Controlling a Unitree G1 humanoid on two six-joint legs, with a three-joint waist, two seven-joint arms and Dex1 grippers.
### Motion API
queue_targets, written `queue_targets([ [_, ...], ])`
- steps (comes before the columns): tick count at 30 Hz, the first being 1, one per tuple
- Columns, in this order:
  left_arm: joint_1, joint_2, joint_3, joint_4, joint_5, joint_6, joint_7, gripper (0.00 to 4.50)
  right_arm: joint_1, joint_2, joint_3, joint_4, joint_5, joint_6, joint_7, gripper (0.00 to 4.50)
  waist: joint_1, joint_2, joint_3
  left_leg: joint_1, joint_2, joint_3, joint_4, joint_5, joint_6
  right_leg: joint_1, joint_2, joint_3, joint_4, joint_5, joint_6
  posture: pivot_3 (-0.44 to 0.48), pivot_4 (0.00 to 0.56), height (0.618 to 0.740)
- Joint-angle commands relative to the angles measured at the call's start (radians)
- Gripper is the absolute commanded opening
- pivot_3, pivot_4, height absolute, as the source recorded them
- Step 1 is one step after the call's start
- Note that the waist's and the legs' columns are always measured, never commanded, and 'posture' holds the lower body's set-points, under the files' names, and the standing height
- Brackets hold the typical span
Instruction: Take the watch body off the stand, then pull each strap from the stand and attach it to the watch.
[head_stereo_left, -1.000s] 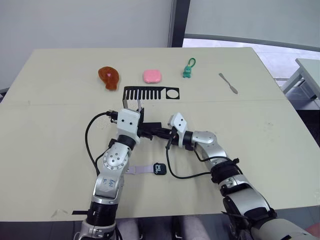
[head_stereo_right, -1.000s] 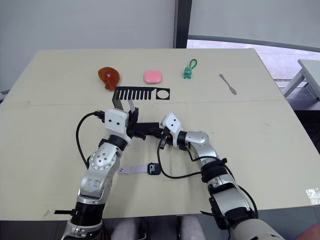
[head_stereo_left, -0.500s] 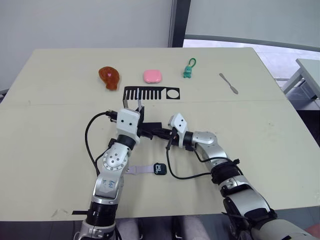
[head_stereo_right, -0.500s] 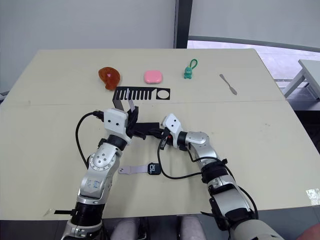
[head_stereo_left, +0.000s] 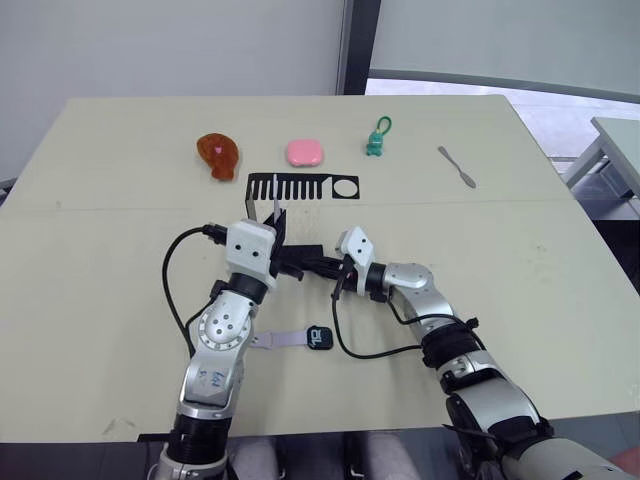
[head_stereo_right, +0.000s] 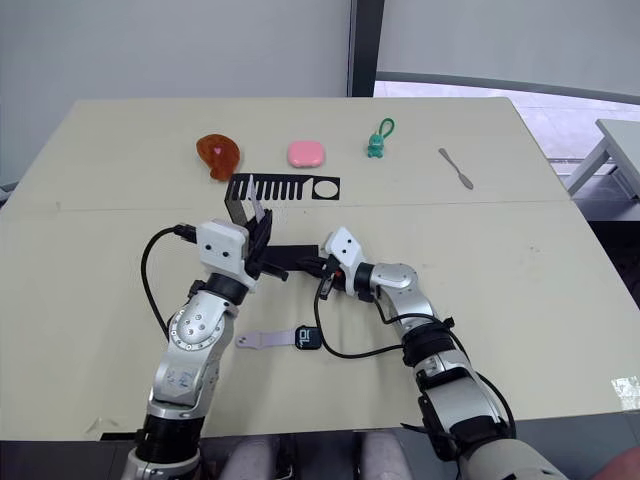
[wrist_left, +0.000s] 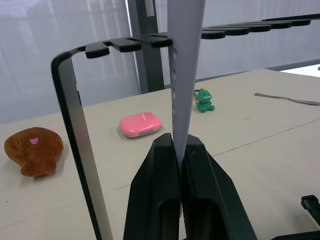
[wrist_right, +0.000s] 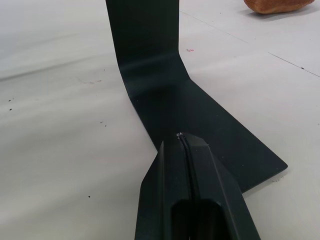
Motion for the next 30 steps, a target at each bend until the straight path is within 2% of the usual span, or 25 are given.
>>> queue_targets([
  [1,0.020,0.007,0.012,-0.066,-0.009,-0.011,-0.013,0.05,0.032,0.011,0.018,0.049,-0.027,0.026,-0.007,0.00,-0.001,0.000,0.000,0.000,0.000,0.000,0.000,0.000,0.000,0.000,0.000,0.000,0.000,0.000,0.000,0.000,0.150,0.740],
  [7,0.078,0.040,0.035,-0.116,-0.088,-0.028,-0.100,0.05,0.030,0.008,0.012,0.038,-0.018,0.019,0.002,0.00,-0.002,0.000,0.000,0.000,0.000,0.000,0.000,0.000,0.000,0.000,0.000,0.000,0.000,0.000,0.000,0.000,0.150,0.740],
  [14,0.153,0.141,0.123,-0.165,-0.263,-0.063,-0.274,0.05,0.034,-0.010,-0.015,-0.024,0.030,0.007,0.050,0.00,-0.001,0.000,0.000,0.000,0.000,0.000,-0.001,0.000,0.000,0.000,0.000,0.000,-0.001,0.000,0.000,0.000,0.150,0.740],
  [19,0.186,0.291,0.205,-0.205,-0.529,0.047,-0.496,0.05,0.093,-0.079,-0.038,-0.204,0.122,0.056,0.174,0.00,0.003,0.001,0.001,-0.002,0.000,-0.001,-0.001,0.000,0.000,0.000,0.000,-0.001,-0.002,0.000,0.000,0.000,0.150,0.740],
  [21,0.199,0.381,0.273,-0.214,-0.659,0.121,-0.583,0.05,0.145,-0.140,-0.087,-0.347,0.225,0.123,0.243,0.00,0.006,0.002,0.002,-0.003,0.000,-0.001,-0.001,-0.001,0.000,-0.001,-0.001,-0.001,-0.002,0.000,0.000,0.000,0.150,0.740],
  [23,0.200,0.439,0.318,-0.206,-0.720,0.152,-0.620,0.05,0.203,-0.193,-0.135,-0.477,0.308,0.174,0.273,0.00,0.007,0.004,0.003,-0.003,0.000,-0.002,-0.001,-0.001,0.000,-0.001,-0.001,-0.001,-0.003,0.000,0.000,0.000,0.150,0.740],
  [27,0.219,0.531,0.361,-0.206,-0.856,0.248,-0.710,0.00,0.346,-0.320,-0.227,-0.691,0.408,0.302,0.260,1.28,0.007,0.004,0.003,-0.003,-0.001,-0.002,-0.003,-0.001,0.000,0.000,-0.001,-0.002,-0.004,0.000,0.000,0.000,0.150,0.740],
  [30,0.232,0.619,0.386,-0.183,-0.971,0.363,-0.775,0.00,0.472,-0.406,-0.332,-0.826,0.507,0.418,0.218,2.65,0.009,0.004,0.003,-0.003,0.000,-0.003,-0.004,-0.002,0.000,0.000,-0.001,-0.002,-0.006,0.000,0.000,0.000,0.150,0.740],
])
